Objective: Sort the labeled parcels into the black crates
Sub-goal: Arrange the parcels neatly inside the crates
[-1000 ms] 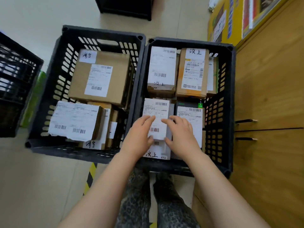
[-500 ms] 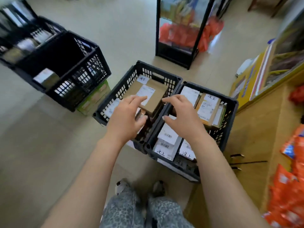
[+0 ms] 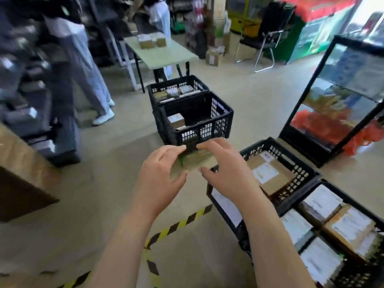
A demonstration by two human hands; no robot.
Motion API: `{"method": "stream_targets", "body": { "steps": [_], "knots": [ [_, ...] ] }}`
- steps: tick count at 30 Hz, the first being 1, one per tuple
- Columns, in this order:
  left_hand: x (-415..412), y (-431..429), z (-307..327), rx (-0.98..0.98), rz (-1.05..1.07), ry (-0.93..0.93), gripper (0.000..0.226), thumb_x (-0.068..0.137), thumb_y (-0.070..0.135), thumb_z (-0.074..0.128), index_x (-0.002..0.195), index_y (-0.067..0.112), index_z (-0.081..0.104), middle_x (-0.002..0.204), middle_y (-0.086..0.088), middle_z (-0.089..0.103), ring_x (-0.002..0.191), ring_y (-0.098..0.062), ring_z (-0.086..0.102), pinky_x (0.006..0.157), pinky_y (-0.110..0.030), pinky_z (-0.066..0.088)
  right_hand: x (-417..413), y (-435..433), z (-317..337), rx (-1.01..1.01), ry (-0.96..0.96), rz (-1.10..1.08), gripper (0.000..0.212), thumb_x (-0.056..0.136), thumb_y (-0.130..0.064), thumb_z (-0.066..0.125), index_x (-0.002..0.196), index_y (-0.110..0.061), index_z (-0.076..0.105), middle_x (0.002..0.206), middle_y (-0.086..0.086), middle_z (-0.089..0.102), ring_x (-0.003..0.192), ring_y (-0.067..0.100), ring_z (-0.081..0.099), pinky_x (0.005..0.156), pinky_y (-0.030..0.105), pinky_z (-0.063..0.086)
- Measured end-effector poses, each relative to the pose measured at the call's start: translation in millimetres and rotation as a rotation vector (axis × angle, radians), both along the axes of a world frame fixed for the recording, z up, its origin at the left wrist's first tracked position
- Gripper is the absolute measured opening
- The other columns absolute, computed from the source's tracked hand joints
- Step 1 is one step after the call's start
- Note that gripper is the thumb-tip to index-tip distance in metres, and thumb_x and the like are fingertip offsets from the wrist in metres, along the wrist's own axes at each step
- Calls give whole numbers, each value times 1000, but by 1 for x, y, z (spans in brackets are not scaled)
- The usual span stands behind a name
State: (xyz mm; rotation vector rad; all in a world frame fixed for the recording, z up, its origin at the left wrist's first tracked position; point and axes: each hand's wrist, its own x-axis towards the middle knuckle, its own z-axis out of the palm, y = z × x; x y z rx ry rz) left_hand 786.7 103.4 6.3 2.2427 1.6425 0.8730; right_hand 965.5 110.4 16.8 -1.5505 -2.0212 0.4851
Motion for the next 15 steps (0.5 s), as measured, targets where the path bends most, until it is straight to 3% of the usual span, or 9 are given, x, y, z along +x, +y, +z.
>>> {"method": "stream_targets", "body": {
  "steps": [8,15],
  "knots": [
    [-189,-37,30,60,273,42,53,83,21,72,133,24,54,126,8,53,116,-4,42,96,-18,31,-198,6,20,47,20,274,46,83,-19,69,127,-24,55,127,-5,48,118,17,47,96,32,43],
    [-312,-69,34,65,526,63,52,85,24,71,134,24,53,125,12,51,111,9,34,92,-4,23,-335,15,27,59,13,507,49,79,-15,69,125,-25,56,123,-8,49,117,15,46,89,22,37]
  ]
}}
